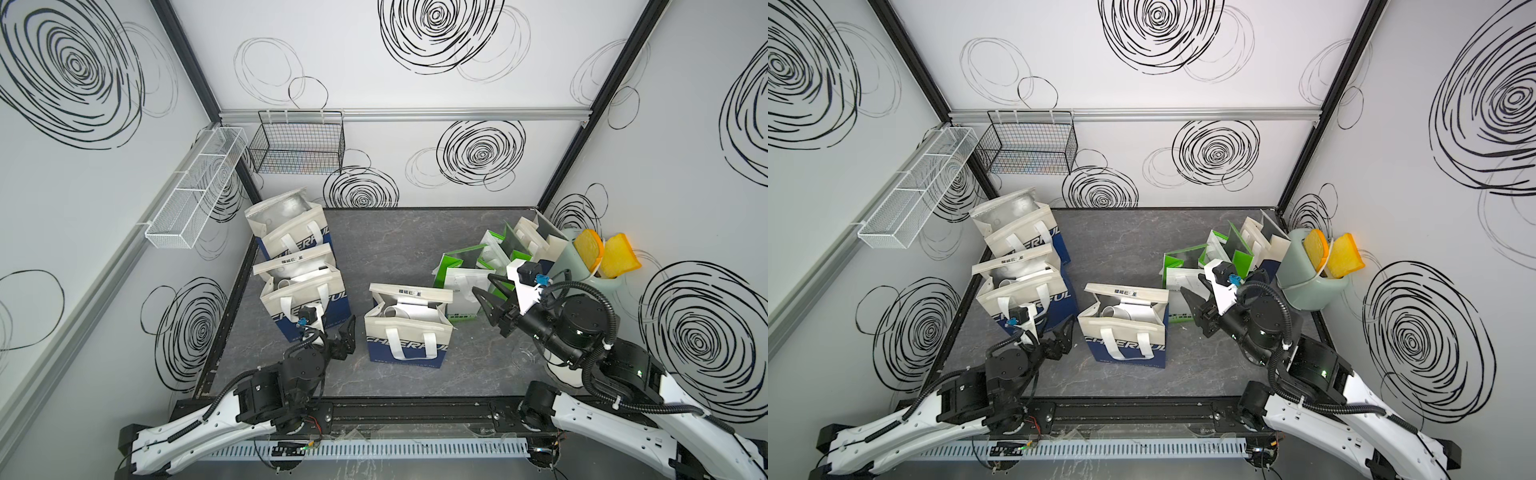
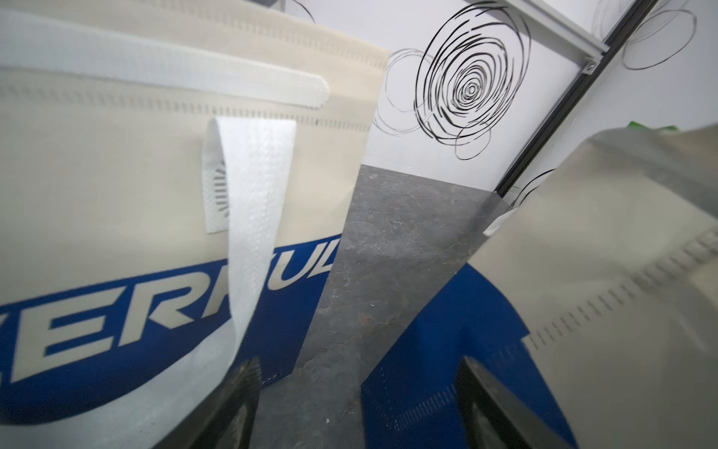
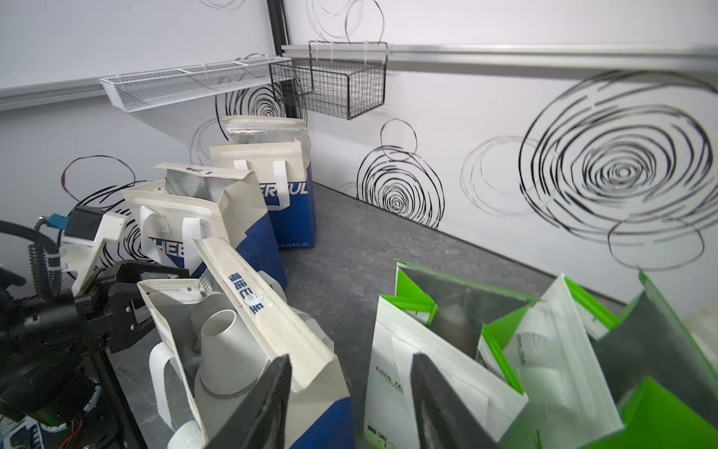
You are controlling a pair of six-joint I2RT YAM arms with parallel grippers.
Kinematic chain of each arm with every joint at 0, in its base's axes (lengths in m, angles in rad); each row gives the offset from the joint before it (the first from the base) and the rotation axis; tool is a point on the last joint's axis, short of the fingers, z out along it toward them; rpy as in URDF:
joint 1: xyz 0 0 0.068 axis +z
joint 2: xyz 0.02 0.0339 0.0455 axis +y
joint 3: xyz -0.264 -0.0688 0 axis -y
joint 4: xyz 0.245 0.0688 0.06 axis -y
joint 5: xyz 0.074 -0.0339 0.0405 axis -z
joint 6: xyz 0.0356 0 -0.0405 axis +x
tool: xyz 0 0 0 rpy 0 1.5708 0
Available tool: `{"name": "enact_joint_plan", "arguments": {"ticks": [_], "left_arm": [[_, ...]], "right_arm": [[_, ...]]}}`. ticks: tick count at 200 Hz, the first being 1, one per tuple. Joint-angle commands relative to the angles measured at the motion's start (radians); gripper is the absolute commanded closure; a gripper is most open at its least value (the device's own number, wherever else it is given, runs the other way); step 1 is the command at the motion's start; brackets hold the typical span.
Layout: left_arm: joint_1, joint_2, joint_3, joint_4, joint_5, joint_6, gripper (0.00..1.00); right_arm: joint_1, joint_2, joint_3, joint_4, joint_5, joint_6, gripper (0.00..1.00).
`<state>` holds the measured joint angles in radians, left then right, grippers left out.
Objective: Open the takeout bag
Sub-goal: Reset both arms
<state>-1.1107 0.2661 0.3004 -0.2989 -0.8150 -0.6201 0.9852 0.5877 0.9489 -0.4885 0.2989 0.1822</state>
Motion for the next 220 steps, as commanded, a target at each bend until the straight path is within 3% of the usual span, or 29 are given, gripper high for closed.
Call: {"name": "enact_joint_plan", "arguments": {"ticks": [1,15,18,19,71,108,138,179,202,220], "left_arm": [[0.002,0.049,0.02,-0.038,-0.072,-0.049,0.16],[0.004,0.093,0.011,-0.028,-0.092,-0.066,0.15],[0.006,0.106,0.009,-0.028,-0.103,-0.075,0.01],[0.005,0.109,0.008,-0.028,-0.107,-0.076,0.01],[0.074,0.252,-0.008,0.116,-0.133,0.039,0.03],[0.199,0.296,-0.024,0.252,-0.037,0.123,0.03],[0.332,0.426,-0.052,0.399,0.061,0.189,0.03],[0.511,0.57,-0.056,0.529,0.247,0.239,0.03],[0.568,0.618,-0.098,0.7,0.315,0.283,0.03],[0.649,0.668,-0.093,0.763,0.386,0.279,0.03]], "right_arm": [[0.0,-0.017,-0.082,-0.109,-0.019,0.159,0.53],[0.004,-0.026,-0.142,-0.097,0.02,0.223,0.55],[0.005,-0.03,-0.156,-0.088,0.018,0.23,0.55],[0.004,-0.031,-0.161,-0.085,0.018,0.232,0.55],[-0.004,-0.009,-0.349,0.057,0.082,0.281,0.51],[-0.061,0.093,-0.43,0.196,0.092,0.246,0.49],[-0.21,0.167,-0.473,0.301,0.002,0.208,0.49],[-0.406,0.253,-0.503,0.469,-0.155,0.057,0.5],[-0.468,0.312,-0.511,0.553,-0.13,-0.009,0.49],[-0.563,0.366,-0.522,0.626,-0.183,-0.037,0.49]]}}
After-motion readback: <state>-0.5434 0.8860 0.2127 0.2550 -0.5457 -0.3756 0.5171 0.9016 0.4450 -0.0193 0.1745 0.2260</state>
